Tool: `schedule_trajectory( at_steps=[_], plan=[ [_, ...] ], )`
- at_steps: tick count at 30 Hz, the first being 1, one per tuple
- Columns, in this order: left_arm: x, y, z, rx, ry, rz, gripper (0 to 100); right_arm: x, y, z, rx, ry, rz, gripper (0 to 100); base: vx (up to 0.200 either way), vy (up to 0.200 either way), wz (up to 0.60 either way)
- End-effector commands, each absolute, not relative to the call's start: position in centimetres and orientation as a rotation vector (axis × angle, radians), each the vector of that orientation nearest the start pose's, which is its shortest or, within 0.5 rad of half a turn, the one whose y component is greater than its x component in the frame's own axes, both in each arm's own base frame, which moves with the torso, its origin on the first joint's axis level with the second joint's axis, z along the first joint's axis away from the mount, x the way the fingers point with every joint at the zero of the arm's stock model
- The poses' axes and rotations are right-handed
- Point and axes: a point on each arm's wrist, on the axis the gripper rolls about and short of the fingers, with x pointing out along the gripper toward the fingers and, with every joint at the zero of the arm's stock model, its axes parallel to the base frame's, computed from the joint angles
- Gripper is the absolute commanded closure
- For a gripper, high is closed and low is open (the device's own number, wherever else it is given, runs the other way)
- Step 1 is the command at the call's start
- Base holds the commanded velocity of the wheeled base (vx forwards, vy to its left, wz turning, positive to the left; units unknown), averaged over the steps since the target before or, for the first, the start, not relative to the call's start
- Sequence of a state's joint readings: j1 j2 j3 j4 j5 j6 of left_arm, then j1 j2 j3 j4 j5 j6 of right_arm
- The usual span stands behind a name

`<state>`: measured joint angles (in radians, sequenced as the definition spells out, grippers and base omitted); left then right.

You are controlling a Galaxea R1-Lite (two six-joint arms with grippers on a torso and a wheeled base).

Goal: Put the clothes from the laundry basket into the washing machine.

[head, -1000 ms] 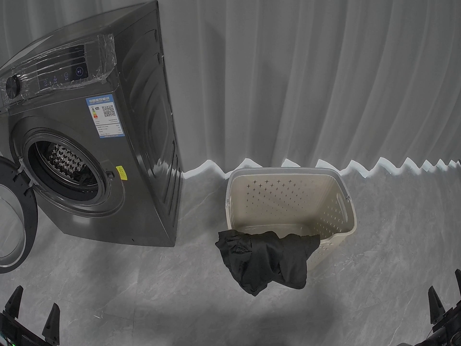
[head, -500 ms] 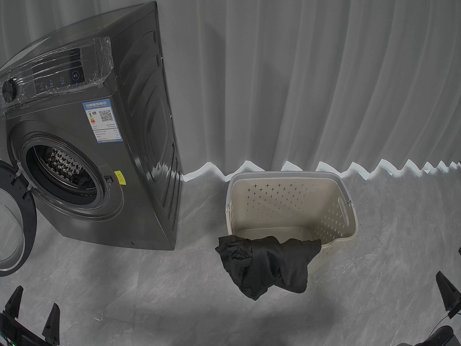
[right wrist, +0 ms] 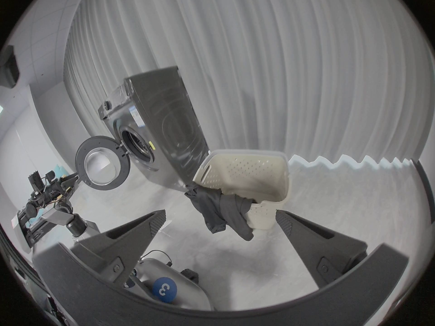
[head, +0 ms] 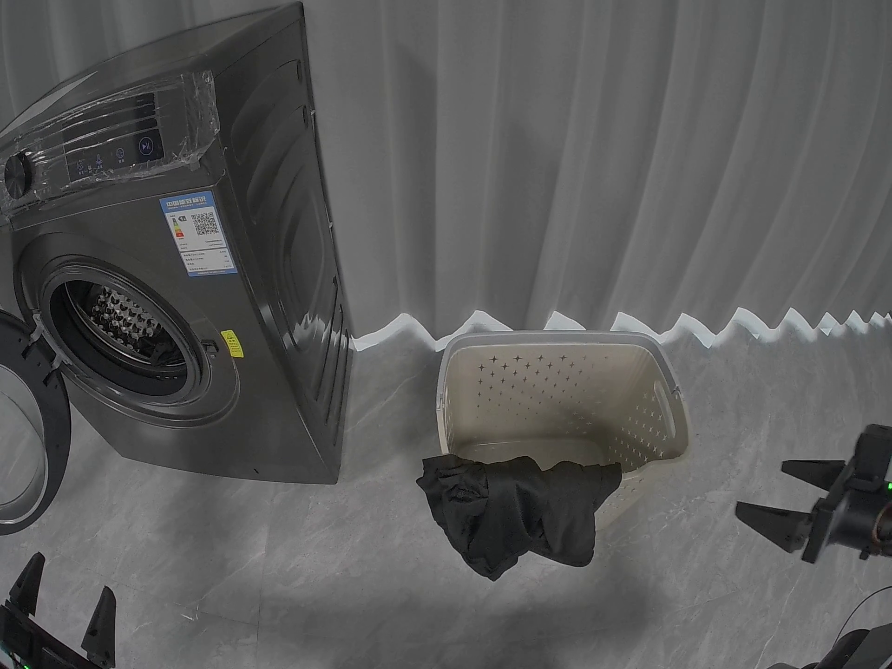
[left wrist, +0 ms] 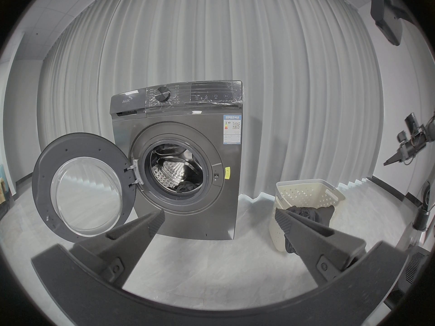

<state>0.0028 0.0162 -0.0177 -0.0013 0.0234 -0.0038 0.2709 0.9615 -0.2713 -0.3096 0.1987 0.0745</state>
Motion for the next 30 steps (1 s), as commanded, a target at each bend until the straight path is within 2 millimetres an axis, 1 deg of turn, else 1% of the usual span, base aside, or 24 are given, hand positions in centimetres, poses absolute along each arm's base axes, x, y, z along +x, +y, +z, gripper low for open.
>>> schedule_trajectory(
  at_steps=[1,3,4,7,9,10,14,17,23,27,30],
  plan=[
    [-2.3,0.0,7.6,-0.005,-0.002,0.026,0,17.0,6.8,11.4,0.047,0.637,0.498,0,0.000,0.000,0.00],
    [-2.3,0.0,7.6,-0.005,-0.002,0.026,0,17.5,7.2,11.0,0.039,0.649,0.487,0,0.000,0.000,0.00],
    [-2.3,0.0,7.6,-0.003,-0.002,0.028,0,18.5,7.9,10.6,0.030,0.660,0.487,0,0.000,0.000,0.00],
    [-2.3,0.0,7.6,-0.005,-0.002,0.028,0,20.1,9.1,9.8,0.048,0.680,0.492,0,0.000,0.000,0.00],
    [-2.3,0.0,7.6,-0.005,-0.002,0.028,0,20.5,9.5,9.5,0.054,0.686,0.494,0,0.000,0.000,0.00],
    [-2.3,0.0,7.6,-0.005,-0.003,0.028,0,21.5,10.2,8.8,0.060,0.697,0.497,0,0.000,0.000,0.00],
    [-2.3,0.0,7.6,-0.005,-0.002,0.028,0,23.4,11.0,7.0,0.056,0.706,0.484,0,0.000,0.000,0.00],
    [-2.3,0.0,7.6,-0.005,-0.002,0.028,0,25.3,11.6,5.2,0.035,0.671,0.407,0,0.000,0.000,0.00],
    [-2.3,0.0,7.6,-0.005,-0.002,0.028,0,27.4,12.5,2.3,0.011,0.675,0.343,0,0.000,0.000,0.00],
    [-2.3,0.0,7.6,-0.003,-0.002,0.028,0,28.6,13.0,1.1,-0.003,0.681,0.310,0,0.000,0.000,0.00],
    [-2.3,0.0,7.6,-0.003,-0.002,0.028,0,29.6,13.6,0.6,-0.009,0.665,0.301,0,0.000,0.000,0.00]
  ],
)
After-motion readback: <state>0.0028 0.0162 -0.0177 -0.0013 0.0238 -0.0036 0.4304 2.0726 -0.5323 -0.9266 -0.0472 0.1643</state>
